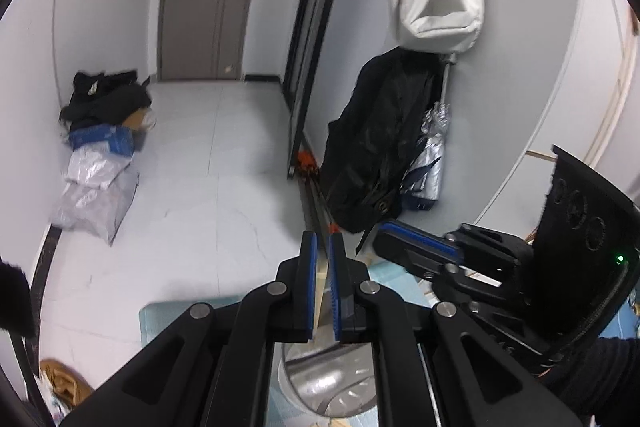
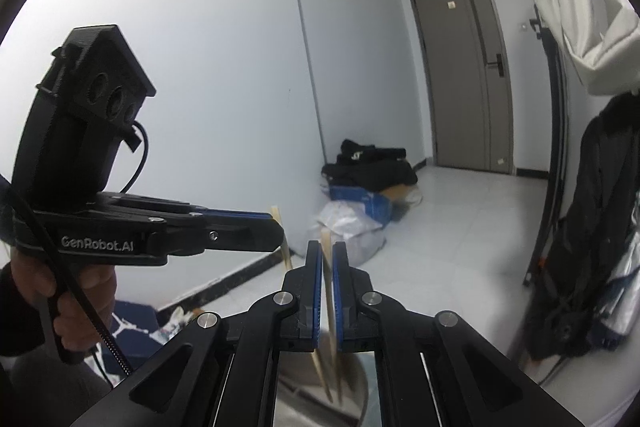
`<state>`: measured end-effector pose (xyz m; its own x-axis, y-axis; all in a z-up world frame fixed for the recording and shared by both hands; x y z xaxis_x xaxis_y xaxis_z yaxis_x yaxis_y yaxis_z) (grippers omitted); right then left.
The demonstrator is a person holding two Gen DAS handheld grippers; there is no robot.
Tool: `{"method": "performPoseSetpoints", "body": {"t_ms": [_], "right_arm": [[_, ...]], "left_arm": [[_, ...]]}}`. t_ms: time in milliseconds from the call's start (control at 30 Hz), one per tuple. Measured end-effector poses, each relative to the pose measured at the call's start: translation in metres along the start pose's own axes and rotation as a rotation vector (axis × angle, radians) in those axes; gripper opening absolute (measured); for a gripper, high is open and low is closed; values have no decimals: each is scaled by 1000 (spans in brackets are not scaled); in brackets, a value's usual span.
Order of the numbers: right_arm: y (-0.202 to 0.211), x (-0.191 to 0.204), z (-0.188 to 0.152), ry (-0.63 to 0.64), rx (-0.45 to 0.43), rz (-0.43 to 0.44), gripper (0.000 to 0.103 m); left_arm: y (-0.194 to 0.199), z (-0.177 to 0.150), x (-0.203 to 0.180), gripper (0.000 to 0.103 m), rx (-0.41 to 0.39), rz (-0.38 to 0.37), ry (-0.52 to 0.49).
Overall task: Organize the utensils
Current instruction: 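Lift both held chopsticks and lower them into the white holder, then open both tools to release the chopsticks into the holder and withdraw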
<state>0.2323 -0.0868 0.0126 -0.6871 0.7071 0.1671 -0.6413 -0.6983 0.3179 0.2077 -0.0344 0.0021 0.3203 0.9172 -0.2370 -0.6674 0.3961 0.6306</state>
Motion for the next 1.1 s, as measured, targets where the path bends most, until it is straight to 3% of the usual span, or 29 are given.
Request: {"method": "performPoseSetpoints", "body": {"t_ms": [100,167,267,433,600,733,1000,1100], "right_arm": [[3,2,-5,-11,22,12,7],[8,2,-8,-13,33,3,10],[21,3,-11,-39,39,-8,28],[48,9,-13,-63,39,-50,47],[75,16,-15,-87,23,-94,59],[93,23,-15,-106,7,-113,66],[118,41,-18,-129,-20,-131,74],[122,45,-24,-142,-16,-142,77]], "left_arm": [[5,-1,9,16,5,30,48],[13,-1,15,41,-16,63,76],[32,1,23,60,-81,107,129],[59,-3,34,78,-145,204,213],[75,-9,28,81,-175,274,231],[89,-13,20,91,-210,326,214],[104,-33,6,93,-234,353,206],[108,-41,2,99,-251,373,193]]}}
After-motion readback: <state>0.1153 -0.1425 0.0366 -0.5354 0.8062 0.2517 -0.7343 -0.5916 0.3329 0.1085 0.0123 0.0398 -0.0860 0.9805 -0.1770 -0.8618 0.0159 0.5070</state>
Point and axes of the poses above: each gripper's, at about its wrist camera, not at the fingertips, and y roughly against the way its jaws point, x to its left, z to its top, the point moved 10 cm from there along -y, roughly the way its jaws point
